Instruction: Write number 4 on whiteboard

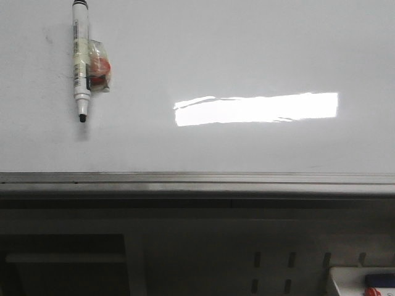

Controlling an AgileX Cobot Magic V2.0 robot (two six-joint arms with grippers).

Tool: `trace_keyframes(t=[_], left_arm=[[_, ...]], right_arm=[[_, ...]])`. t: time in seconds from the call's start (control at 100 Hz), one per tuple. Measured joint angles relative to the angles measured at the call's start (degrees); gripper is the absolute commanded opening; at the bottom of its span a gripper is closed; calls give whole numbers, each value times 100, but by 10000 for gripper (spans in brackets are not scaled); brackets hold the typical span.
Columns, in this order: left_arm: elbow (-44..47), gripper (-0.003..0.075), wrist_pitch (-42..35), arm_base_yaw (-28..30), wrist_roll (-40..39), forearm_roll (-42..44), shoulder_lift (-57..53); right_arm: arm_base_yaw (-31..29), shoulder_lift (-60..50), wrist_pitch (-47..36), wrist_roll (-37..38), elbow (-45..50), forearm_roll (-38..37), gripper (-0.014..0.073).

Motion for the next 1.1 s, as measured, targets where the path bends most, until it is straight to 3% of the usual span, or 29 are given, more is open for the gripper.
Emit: trace_keyframes(t=[1.1], left_arm=[[0, -20, 0, 0, 0, 0, 0]], right_arm=[[0, 0, -231, 0, 0, -64, -50]])
